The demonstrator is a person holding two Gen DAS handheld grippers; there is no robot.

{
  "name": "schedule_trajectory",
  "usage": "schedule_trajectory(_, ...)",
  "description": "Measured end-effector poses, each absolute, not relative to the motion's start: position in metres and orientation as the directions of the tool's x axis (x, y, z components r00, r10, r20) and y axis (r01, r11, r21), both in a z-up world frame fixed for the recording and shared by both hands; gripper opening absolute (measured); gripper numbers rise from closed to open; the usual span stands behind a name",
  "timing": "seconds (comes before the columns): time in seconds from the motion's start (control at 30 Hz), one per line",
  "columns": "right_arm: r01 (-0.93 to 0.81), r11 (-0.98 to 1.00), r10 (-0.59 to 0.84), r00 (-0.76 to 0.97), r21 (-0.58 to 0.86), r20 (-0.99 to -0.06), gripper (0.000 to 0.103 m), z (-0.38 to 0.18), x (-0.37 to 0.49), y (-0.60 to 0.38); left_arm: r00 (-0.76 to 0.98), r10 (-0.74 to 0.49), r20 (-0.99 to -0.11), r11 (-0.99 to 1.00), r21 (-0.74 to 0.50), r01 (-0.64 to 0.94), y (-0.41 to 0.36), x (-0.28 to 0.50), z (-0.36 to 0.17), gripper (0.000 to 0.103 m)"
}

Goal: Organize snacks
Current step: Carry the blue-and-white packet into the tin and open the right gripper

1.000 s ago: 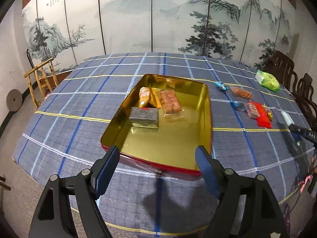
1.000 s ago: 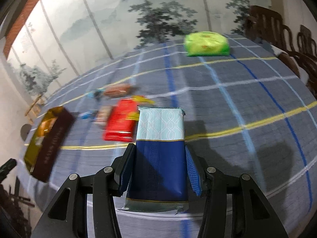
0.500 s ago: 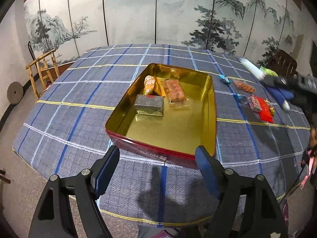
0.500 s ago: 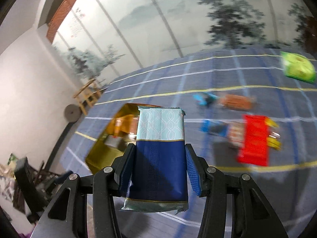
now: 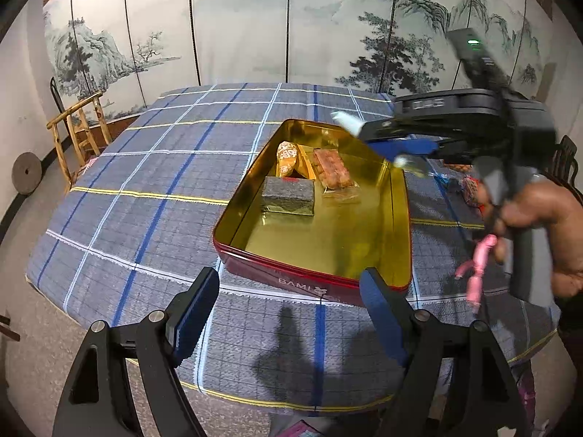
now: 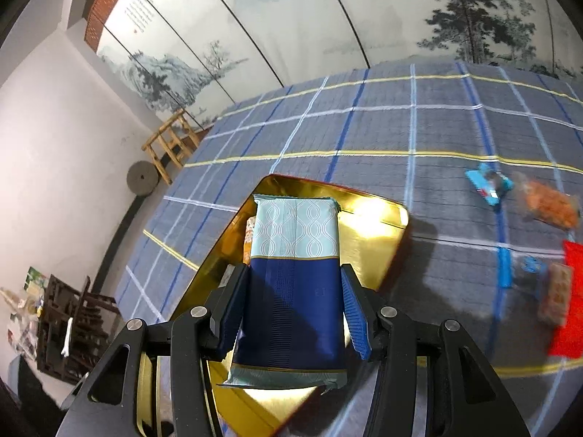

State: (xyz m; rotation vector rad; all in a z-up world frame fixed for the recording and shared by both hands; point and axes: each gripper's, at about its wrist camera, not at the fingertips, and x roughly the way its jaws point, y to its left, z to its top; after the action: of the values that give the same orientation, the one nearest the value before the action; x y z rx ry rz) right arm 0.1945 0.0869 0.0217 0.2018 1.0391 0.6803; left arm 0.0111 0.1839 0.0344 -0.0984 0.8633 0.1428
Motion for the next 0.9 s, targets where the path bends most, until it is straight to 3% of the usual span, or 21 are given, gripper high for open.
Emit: schedule_trajectory(0.9,-0.408,0.840,0.498,0.319,0.358,-0.807,0.051,-0.012,0.215,0.129,0.647,0.122,-0.753,0.984,0.005,-0.179,0.199,0.011,0.033,0.082)
